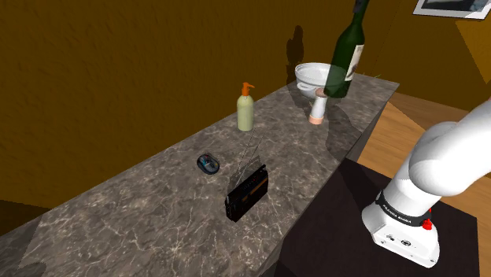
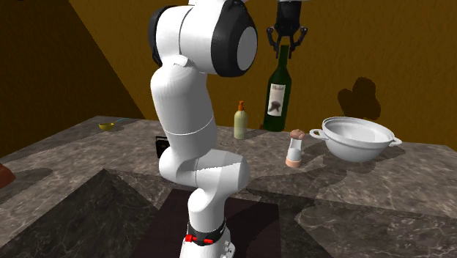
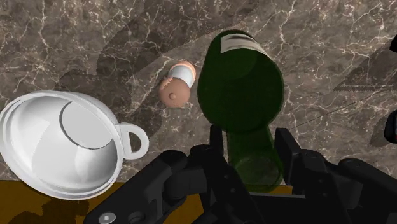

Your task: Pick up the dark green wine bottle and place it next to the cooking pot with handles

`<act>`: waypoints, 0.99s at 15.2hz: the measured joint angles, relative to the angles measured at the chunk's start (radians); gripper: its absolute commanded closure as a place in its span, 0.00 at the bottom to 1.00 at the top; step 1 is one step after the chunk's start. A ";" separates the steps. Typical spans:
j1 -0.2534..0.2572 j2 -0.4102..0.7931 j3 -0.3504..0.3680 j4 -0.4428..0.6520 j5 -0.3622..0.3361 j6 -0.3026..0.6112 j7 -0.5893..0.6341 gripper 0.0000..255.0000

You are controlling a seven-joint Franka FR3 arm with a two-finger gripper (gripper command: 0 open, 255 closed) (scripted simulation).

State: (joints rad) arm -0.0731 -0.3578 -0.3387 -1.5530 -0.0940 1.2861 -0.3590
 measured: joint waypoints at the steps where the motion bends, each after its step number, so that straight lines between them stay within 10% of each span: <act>1: -0.007 0.016 -0.027 0.019 -0.001 -0.002 -0.033 1.00; 12: -0.111 0.336 -0.309 0.353 0.138 -0.051 -0.389 1.00; 15: -0.111 0.322 -0.309 0.295 0.127 -0.004 -0.398 1.00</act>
State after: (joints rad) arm -0.1842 -0.0357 -0.6481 -1.2584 0.0335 1.2826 -0.7565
